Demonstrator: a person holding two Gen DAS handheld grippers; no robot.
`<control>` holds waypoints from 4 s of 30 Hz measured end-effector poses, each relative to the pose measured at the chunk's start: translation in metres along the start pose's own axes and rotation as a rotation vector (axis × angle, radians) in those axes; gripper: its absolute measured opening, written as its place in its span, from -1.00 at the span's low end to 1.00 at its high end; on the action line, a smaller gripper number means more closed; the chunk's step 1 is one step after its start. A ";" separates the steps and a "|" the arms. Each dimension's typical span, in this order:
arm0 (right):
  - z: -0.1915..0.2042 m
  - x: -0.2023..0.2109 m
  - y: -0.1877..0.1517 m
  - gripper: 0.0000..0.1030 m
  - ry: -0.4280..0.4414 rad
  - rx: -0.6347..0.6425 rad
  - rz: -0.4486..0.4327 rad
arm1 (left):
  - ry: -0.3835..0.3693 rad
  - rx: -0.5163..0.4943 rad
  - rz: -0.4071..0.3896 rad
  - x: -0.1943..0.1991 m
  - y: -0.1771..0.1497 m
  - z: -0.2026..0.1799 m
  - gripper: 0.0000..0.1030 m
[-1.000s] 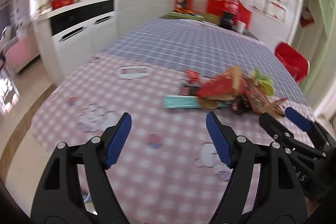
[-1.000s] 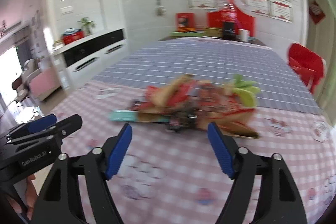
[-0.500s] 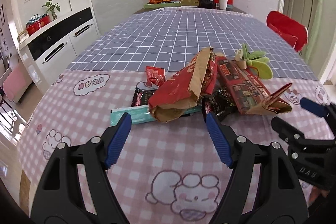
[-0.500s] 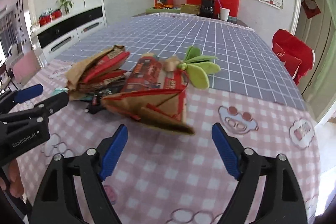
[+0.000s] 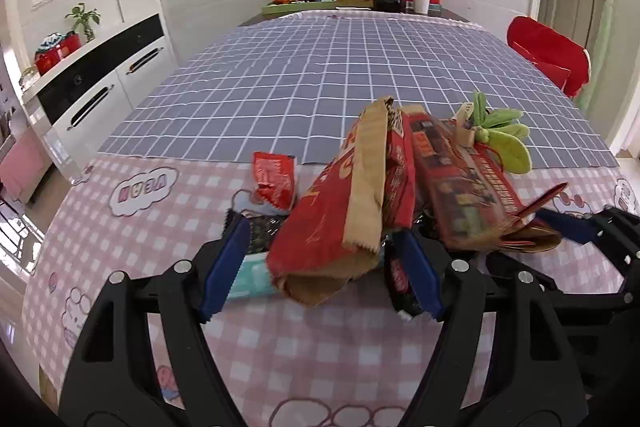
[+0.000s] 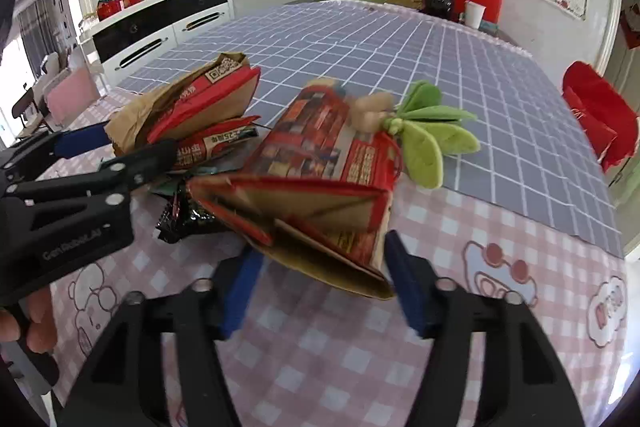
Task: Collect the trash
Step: 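Grasp the brown-and-red paper bag with the left gripper while the right grasps the red paper box, then carry both bags over the wastebasket and open the right gripper to drop its box, then open the left gripper over the wastebasket and move both tools back to the table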
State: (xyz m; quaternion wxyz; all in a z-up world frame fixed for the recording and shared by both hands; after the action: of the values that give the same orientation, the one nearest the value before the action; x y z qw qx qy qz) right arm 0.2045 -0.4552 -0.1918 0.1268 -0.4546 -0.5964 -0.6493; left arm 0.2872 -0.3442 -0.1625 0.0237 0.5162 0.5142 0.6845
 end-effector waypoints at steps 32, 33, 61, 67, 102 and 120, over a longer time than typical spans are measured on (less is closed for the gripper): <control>0.102 0.137 0.061 -0.92 0.278 0.021 -0.376 | -0.042 0.282 -0.334 0.160 -0.024 0.083 -0.62; 0.112 0.143 0.062 -0.92 0.293 0.030 -0.383 | -0.033 0.292 -0.344 0.168 -0.027 0.090 -0.62; 0.512 0.227 0.004 -0.92 0.801 0.489 -0.264 | 0.470 0.759 -0.392 0.363 -0.245 0.364 -0.62; 0.567 0.201 -0.018 -0.92 0.856 0.531 -0.140 | 0.513 0.850 -0.331 0.356 -0.288 0.404 -0.62; 0.646 0.085 -0.081 0.15 0.554 0.650 0.000 | 0.433 1.052 -0.102 0.257 -0.371 0.478 -0.61; 0.592 0.113 -0.038 0.30 0.511 0.484 -0.171 | 0.404 0.994 -0.136 0.262 -0.337 0.458 0.17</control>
State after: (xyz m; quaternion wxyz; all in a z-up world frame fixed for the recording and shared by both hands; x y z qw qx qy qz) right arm 0.3752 0.1233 -0.2070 0.3209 -0.1832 -0.7176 -0.5904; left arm 0.3322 0.2731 -0.2571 -0.2785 0.2891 0.8026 0.4412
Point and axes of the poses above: each gripper's, at about its wrist camera, not at the fingertips, and x roughly against the way its jaws point, z to its left, y to its top, the point moved 3 cm from there along -x, roughly the way its jaws point, and after that the axes turned 11 degrees about -y, right-handed, at the moved point
